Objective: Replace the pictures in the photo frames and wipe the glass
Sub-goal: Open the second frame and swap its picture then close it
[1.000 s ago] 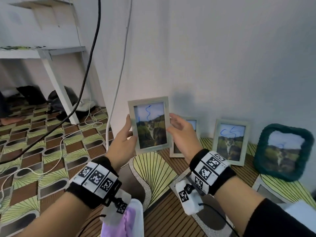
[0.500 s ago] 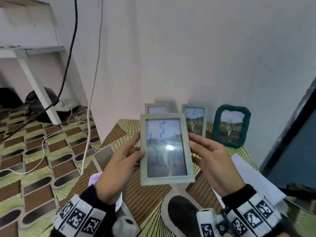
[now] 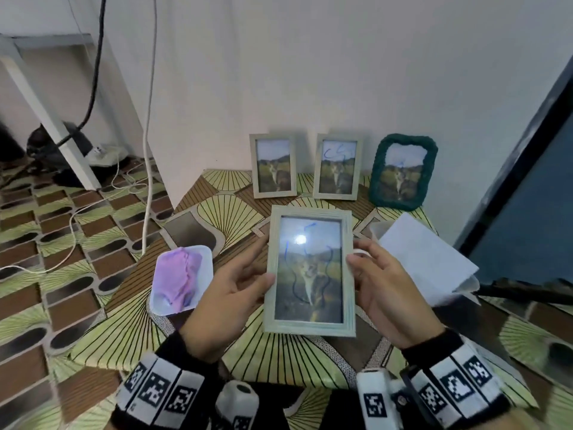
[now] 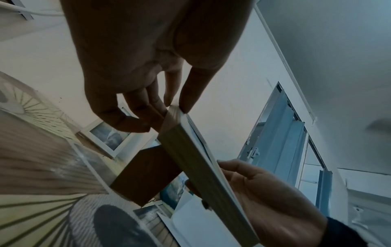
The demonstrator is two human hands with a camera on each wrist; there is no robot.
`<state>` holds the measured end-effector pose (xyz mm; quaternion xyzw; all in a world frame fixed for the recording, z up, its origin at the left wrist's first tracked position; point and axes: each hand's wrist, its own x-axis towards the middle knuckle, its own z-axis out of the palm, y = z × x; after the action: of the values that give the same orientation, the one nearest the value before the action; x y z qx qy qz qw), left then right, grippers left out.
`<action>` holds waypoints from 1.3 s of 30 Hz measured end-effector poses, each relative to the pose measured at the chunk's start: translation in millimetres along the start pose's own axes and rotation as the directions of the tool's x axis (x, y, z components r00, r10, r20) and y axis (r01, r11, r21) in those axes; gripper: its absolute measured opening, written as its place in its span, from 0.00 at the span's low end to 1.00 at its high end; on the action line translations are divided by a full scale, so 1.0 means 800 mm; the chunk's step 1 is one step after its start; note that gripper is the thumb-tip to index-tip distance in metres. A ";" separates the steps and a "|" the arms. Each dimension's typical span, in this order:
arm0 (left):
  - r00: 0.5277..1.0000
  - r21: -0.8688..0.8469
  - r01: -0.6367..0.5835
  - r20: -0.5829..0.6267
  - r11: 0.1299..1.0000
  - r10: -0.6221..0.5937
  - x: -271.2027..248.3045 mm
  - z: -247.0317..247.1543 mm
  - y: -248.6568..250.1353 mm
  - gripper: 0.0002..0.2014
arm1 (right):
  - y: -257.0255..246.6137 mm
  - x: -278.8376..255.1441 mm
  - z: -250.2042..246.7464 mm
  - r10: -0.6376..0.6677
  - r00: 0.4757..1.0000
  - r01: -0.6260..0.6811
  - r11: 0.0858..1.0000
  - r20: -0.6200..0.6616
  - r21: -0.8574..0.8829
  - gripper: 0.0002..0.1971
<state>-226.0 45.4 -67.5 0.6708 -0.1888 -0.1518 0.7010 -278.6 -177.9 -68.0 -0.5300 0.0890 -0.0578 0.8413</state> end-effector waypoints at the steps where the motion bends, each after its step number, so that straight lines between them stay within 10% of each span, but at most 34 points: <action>1: 1.000 0.021 0.008 -0.004 1.000 -0.008 -0.002 0.000 -0.002 0.29 | 0.003 -0.001 0.000 0.024 1.000 -0.024 1.000 -0.008 0.008 0.12; 16: 0.979 0.498 0.092 0.112 0.862 -0.170 -0.013 -0.020 -0.045 0.23 | 0.048 0.017 0.000 0.277 0.952 -0.292 0.950 -0.129 -0.112 0.05; 29: 0.984 0.354 0.154 0.028 0.922 -0.175 0.003 -0.011 -0.052 0.26 | 0.043 0.013 -0.029 0.330 0.939 -0.329 0.944 -0.099 0.026 0.14; 39: 0.933 0.078 0.277 0.215 0.958 -0.288 0.020 0.033 -0.058 0.15 | 0.011 -0.004 -0.039 0.092 0.992 -0.101 0.989 -0.082 -0.109 0.14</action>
<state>-222.1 12.2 -111.8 0.6856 -0.1719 -0.3214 0.6302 -287.9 -201.2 -88.8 -0.5692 0.1500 -0.0320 0.8078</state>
